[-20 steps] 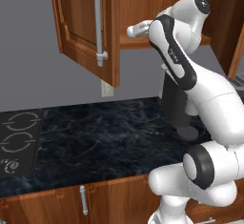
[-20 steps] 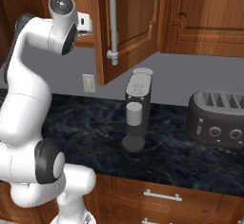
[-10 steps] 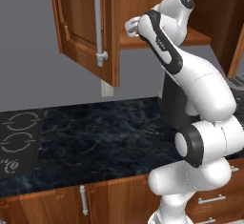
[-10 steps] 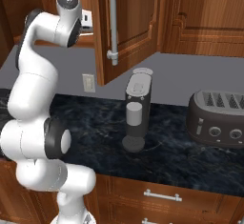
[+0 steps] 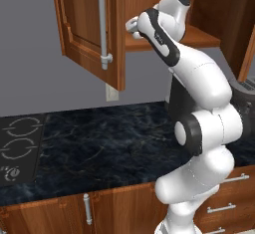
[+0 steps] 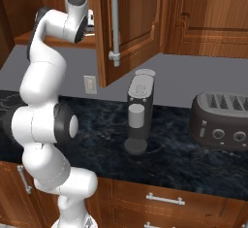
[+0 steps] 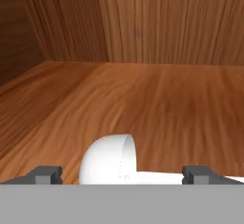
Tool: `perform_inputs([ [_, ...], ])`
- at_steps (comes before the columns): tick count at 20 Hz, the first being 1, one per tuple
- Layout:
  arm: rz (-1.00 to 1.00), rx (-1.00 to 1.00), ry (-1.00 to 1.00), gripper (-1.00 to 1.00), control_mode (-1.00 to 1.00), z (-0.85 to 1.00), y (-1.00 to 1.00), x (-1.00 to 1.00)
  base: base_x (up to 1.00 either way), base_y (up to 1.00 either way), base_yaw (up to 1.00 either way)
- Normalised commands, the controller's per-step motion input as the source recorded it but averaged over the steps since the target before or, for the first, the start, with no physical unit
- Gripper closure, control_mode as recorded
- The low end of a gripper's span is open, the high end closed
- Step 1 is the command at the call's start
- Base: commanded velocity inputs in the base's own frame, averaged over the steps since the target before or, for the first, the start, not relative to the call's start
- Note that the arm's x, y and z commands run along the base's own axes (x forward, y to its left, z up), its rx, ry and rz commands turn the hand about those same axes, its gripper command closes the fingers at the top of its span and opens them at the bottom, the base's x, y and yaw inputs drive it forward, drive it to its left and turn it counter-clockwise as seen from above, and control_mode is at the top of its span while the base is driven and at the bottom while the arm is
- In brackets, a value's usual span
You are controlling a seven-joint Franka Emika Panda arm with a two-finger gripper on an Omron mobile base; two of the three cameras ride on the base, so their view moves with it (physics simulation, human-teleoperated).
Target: Open the cabinet and move the ladle to the pot. Then close the cabinet.
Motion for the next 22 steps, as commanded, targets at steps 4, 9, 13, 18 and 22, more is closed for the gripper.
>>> perform_inputs([
  [4,0.00,0.00,0.01,-1.00,-1.00,-0.12,0.01,0.04,0.00,0.00,0.00],
  [9,0.00,0.00,0.00,1.00,-1.00,-0.25,0.18,-0.14,0.00,0.00,0.00],
  [13,0.00,0.00,0.01,1.00,-1.00,-0.27,0.23,0.01,0.00,0.00,0.00],
  [18,0.00,0.00,0.00,1.00,-1.00,-0.17,0.07,0.38,0.00,0.00,0.00],
  [22,0.00,0.00,0.00,1.00,-1.00,-0.03,0.01,0.19,0.00,0.00,0.00],
])
